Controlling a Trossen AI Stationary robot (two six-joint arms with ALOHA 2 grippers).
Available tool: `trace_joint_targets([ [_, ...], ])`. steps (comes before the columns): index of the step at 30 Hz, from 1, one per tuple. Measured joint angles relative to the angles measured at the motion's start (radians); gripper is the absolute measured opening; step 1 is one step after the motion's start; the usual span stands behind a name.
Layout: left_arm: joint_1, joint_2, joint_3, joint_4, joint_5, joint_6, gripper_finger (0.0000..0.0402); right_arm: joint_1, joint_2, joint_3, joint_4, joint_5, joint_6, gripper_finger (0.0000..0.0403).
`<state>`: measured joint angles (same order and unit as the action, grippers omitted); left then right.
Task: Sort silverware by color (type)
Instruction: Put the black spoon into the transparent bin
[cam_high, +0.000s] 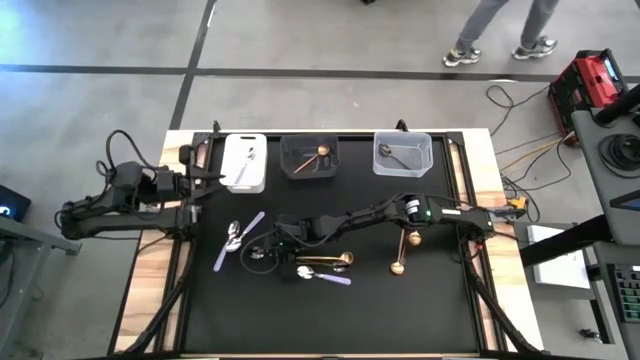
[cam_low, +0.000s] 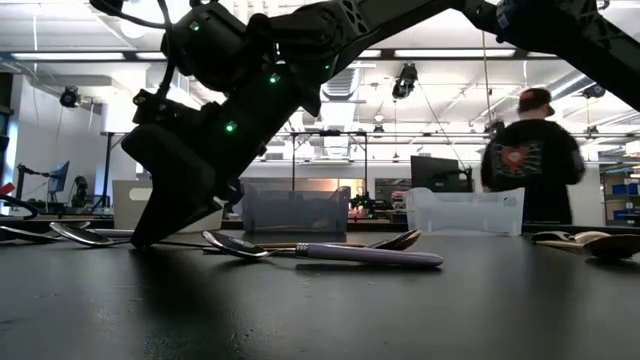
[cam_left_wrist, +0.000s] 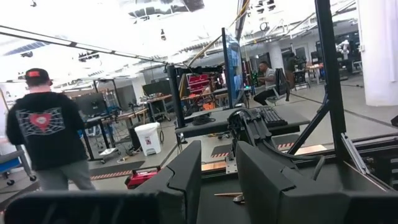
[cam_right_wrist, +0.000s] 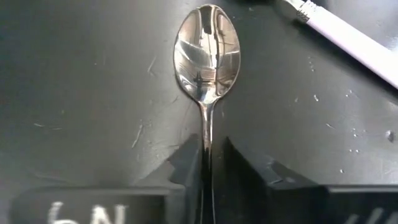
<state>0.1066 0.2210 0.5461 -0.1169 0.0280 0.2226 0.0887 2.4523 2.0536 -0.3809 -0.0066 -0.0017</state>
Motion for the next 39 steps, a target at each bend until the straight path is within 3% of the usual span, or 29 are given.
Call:
trace_joint_targets([
  [4,0.000,0.001,0.000,-0.006,0.000,0.000,0.0084,-0.001,0.001,-0.001,0.001,0.004,-0.001,0.0017],
  [20,0.000,0.007,-0.001,-0.006,0.000,0.000,0.0084,-0.003,-0.085,-0.004,-0.049,0.005,-0.036,0.0009],
  [26,0.000,0.007,-0.001,-0.005,0.000,0.000,0.0084,-0.003,-0.132,-0.003,-0.128,0.021,-0.066,0.0009],
  [39,0.000,0.008,-0.001,-0.003,0.000,0.000,0.0084,-0.080,-0.306,-0.003,-0.465,0.168,-0.147,0.0009],
])
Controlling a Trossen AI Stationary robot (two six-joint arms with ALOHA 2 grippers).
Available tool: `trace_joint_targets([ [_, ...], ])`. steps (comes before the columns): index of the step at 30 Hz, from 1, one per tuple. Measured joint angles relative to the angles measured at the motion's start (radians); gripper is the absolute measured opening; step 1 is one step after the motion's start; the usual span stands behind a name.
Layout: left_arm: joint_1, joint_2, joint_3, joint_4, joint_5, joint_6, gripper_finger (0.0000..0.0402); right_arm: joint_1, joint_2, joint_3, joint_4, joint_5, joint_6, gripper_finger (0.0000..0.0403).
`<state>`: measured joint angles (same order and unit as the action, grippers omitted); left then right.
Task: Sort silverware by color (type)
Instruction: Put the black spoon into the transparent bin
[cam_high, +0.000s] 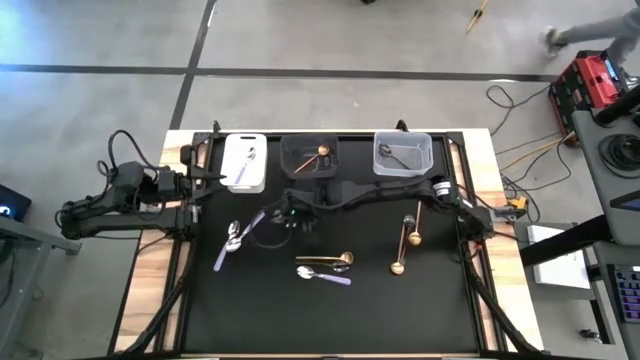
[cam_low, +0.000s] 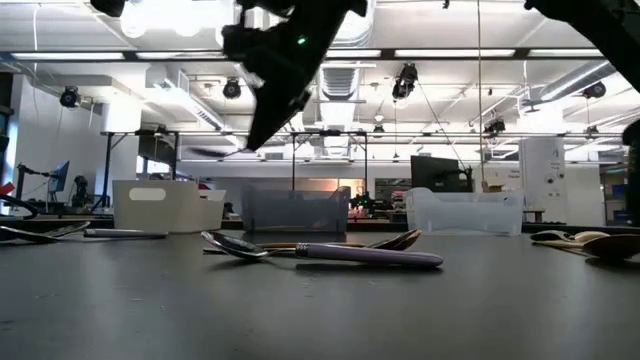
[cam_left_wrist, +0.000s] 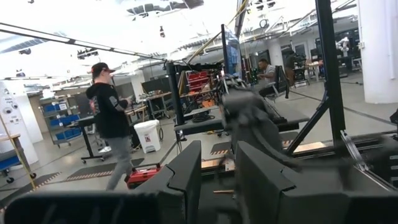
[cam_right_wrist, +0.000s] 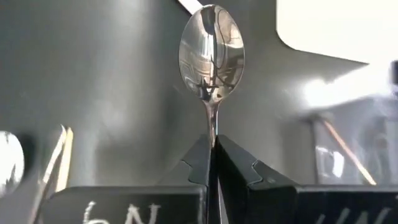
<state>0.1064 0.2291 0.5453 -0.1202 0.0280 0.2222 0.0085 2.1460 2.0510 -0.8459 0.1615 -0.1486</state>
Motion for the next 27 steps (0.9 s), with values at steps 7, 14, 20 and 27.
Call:
trace_joint_targets([
  [7,0.000,0.004,0.000,0.011,0.000,0.000,0.0084,-0.104,-0.080,-0.006,-0.132,0.003,-0.034,0.0009],
  [14,0.000,0.010,0.000,0.016,0.000,0.000,0.0084,-0.216,-0.164,-0.056,-0.167,-0.001,-0.094,0.0009],
  [20,0.000,0.012,0.000,0.034,-0.001,0.012,0.0084,-0.318,-0.309,-0.241,-0.091,-0.005,-0.118,0.0009],
  [27,0.000,0.024,0.000,0.097,-0.001,0.054,0.0084,-0.442,-0.511,-0.524,0.066,-0.013,-0.128,0.0009],
])
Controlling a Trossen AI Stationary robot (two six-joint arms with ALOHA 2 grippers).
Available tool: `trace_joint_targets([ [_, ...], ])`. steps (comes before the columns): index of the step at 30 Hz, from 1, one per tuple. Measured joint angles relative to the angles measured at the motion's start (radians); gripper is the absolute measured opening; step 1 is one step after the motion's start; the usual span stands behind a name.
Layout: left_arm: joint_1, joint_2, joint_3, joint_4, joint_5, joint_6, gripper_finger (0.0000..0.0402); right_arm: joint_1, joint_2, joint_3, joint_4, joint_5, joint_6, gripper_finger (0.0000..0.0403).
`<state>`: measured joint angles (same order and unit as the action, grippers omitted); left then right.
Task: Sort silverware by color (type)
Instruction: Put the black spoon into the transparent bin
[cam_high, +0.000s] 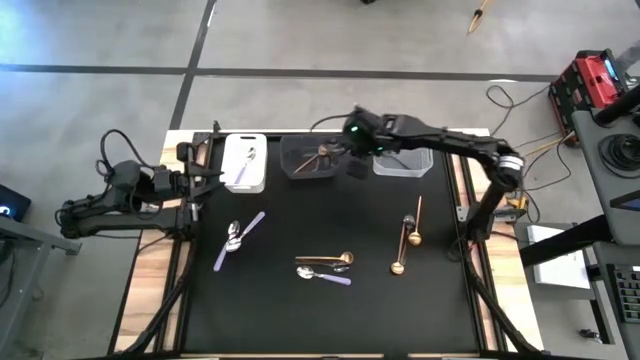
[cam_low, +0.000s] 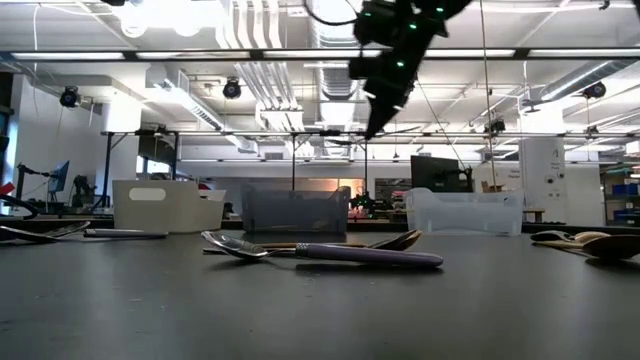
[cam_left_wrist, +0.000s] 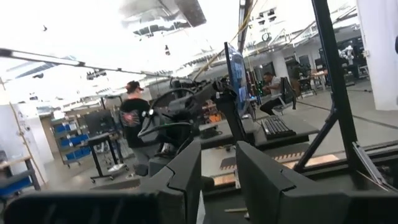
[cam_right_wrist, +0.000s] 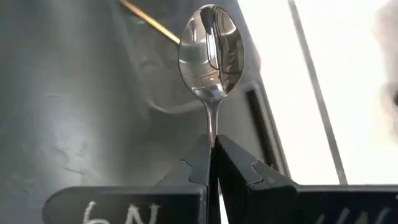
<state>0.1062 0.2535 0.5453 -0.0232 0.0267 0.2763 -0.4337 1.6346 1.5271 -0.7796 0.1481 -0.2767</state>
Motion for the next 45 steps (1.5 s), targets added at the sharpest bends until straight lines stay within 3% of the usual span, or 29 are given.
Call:
trace_joint_targets([
  [10,0.000,0.094,0.000,0.101,-0.063,0.092,0.0084,-0.175,-0.206,-0.283,0.110,-0.027,0.016,0.0009],
  [23,0.001,0.233,0.011,0.155,-0.168,0.162,0.0084,-0.354,-0.267,-0.474,0.150,-0.077,0.014,0.0009],
  [45,0.002,0.244,0.013,0.157,-0.171,0.183,0.0084,-0.379,-0.266,-0.555,0.144,-0.067,0.030,0.0009],
])
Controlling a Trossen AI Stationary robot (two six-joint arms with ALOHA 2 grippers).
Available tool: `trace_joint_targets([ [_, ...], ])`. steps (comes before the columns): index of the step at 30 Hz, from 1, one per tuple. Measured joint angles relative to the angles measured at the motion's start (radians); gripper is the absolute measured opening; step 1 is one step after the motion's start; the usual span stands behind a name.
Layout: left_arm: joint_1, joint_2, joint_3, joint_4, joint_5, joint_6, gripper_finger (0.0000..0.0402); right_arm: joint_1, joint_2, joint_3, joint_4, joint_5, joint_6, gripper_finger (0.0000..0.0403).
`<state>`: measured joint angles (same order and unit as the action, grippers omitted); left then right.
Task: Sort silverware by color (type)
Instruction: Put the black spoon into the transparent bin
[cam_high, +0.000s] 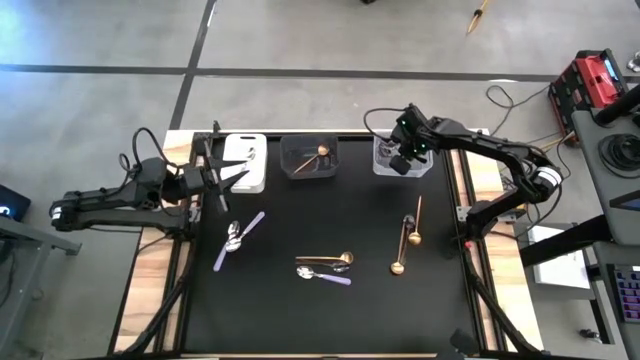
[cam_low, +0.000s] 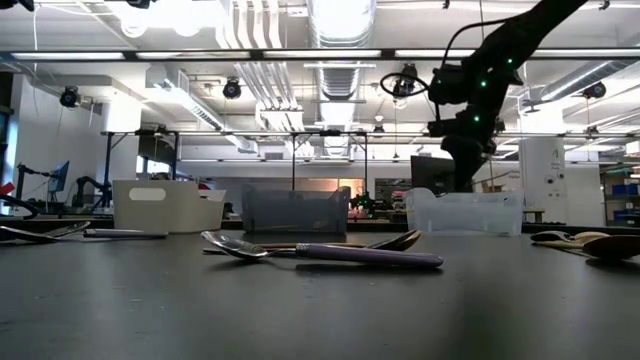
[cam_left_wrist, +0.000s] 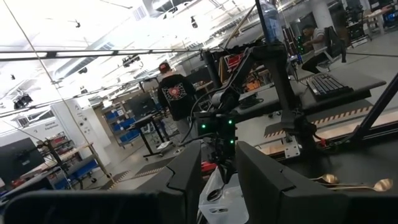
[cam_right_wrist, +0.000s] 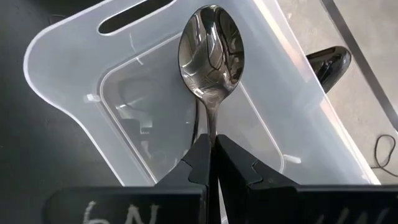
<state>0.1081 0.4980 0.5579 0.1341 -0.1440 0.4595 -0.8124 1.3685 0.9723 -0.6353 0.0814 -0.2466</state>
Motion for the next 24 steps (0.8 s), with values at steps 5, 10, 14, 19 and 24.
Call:
trace_joint_targets([
  [5,0.000,0.000,0.000,0.000,0.000,0.000,0.0084,0.000,0.000,-0.025,0.032,0.000,-0.007,0.0009],
  [10,0.000,0.000,0.000,0.000,0.000,0.000,0.0084,0.000,0.010,-0.045,0.073,0.000,-0.014,0.0009],
  [14,0.000,0.000,0.000,0.000,0.000,0.000,0.0084,0.000,0.022,-0.046,0.110,0.000,-0.024,0.0009],
  [19,0.000,0.000,0.000,0.000,0.000,0.000,0.0084,0.000,0.035,-0.046,0.134,0.000,-0.038,0.0009],
  [24,0.000,0.000,0.000,0.000,0.000,0.000,0.0084,0.000,0.056,-0.046,0.135,0.000,-0.055,0.0009],
])
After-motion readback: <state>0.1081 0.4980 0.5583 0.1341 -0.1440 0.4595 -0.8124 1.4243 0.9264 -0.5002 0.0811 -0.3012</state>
